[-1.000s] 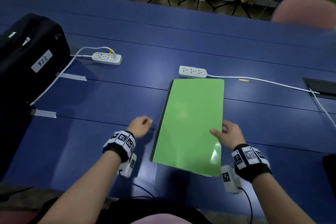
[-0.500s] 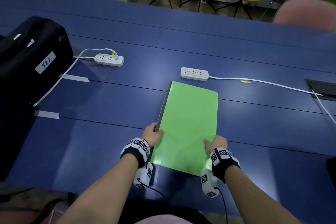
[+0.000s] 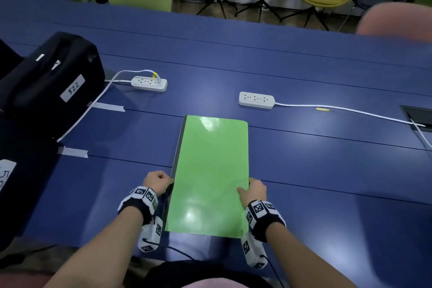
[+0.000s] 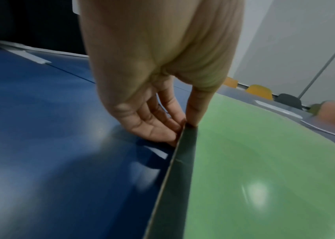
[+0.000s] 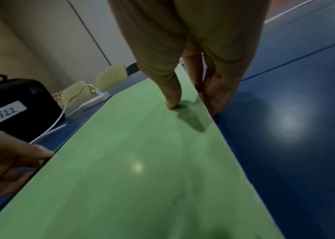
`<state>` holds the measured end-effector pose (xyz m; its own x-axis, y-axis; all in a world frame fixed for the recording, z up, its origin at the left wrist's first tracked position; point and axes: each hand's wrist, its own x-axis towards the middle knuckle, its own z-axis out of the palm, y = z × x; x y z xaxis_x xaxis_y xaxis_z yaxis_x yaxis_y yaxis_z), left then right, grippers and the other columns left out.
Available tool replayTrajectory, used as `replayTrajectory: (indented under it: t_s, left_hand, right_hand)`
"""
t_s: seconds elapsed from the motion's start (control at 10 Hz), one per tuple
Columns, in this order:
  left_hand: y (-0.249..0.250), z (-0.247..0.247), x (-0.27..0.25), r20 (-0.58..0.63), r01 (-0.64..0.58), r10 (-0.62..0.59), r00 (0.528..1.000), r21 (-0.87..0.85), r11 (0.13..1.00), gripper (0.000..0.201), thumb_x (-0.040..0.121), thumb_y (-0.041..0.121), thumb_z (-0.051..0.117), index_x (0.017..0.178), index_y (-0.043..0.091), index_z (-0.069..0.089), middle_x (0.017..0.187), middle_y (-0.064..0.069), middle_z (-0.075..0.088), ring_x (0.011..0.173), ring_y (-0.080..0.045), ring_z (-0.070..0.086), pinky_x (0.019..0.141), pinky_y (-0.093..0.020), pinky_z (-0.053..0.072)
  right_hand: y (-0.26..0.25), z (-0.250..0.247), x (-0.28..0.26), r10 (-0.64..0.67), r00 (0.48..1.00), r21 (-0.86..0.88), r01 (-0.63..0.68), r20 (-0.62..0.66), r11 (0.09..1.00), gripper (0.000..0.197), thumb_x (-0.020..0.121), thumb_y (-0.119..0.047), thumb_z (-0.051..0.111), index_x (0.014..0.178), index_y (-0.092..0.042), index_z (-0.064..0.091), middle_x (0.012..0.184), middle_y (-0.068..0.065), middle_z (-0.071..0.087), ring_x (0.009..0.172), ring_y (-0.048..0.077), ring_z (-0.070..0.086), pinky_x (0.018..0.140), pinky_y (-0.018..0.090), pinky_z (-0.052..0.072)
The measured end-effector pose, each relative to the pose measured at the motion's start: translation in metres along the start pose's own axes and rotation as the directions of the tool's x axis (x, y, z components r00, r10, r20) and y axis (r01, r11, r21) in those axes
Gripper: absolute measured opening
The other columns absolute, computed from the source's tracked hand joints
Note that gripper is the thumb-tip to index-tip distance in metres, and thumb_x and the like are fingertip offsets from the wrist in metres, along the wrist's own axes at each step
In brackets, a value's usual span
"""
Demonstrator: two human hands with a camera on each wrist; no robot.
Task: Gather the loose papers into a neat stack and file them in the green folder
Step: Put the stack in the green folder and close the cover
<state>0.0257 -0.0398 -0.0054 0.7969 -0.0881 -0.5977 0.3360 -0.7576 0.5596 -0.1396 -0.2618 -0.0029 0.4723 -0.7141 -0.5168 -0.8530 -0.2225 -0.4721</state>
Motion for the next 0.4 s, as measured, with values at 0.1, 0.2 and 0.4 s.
replayTrajectory:
  t_s: [0.1, 0.2, 0.4]
  left_hand:
    - [-0.0006, 0.0034, -0.0038, -0.021, -0.018, 0.018, 1.0, 0.018, 1.0, 0.015, 0.079, 0.015, 0.065, 0.065, 0.013, 0.062, 0.068, -0.003, 0.064, 0.07, -0.024, 0.06, 0.077, -0.035, 0.055]
    - [-0.0018, 0.0086, -0.0053, -0.071, -0.056, 0.056, 0.996, -0.009, 0.998, 0.015, 0.081, 0.016, 0.065, 0.067, 0.014, 0.061, 0.073, -0.004, 0.063, 0.074, -0.024, 0.058, 0.073, -0.029, 0.047]
    - [-0.0051, 0.009, 0.0004, -0.054, -0.04, 0.036, 0.998, -0.072, 0.997, 0.015, 0.081, 0.014, 0.062, 0.066, 0.015, 0.064, 0.076, -0.008, 0.067, 0.073, -0.025, 0.059, 0.078, -0.033, 0.053]
  right_hand:
    - [0.0017, -0.0013, -0.0017, 0.022, 1.0, 0.002, -0.022, -0.001, 1.0, 0.042, 0.082, -0.024, 0.069, 0.117, -0.002, 0.061, 0.118, 0.015, 0.065, 0.109, 0.031, 0.06, 0.085, 0.035, 0.052]
    - [0.0055, -0.0001, 0.0025, 0.02, 1.0, 0.016, -0.019, -0.009, 1.0, 0.039, 0.08, -0.024, 0.071, 0.112, -0.001, 0.064, 0.113, 0.016, 0.066, 0.105, 0.031, 0.061, 0.083, 0.033, 0.051]
    - [0.0038, -0.0081, -0.0016, 0.011, 1.0, 0.031, -0.012, 0.018, 0.999, 0.042, 0.08, -0.025, 0.071, 0.114, -0.001, 0.063, 0.102, 0.011, 0.065, 0.098, 0.026, 0.06, 0.085, 0.035, 0.051]
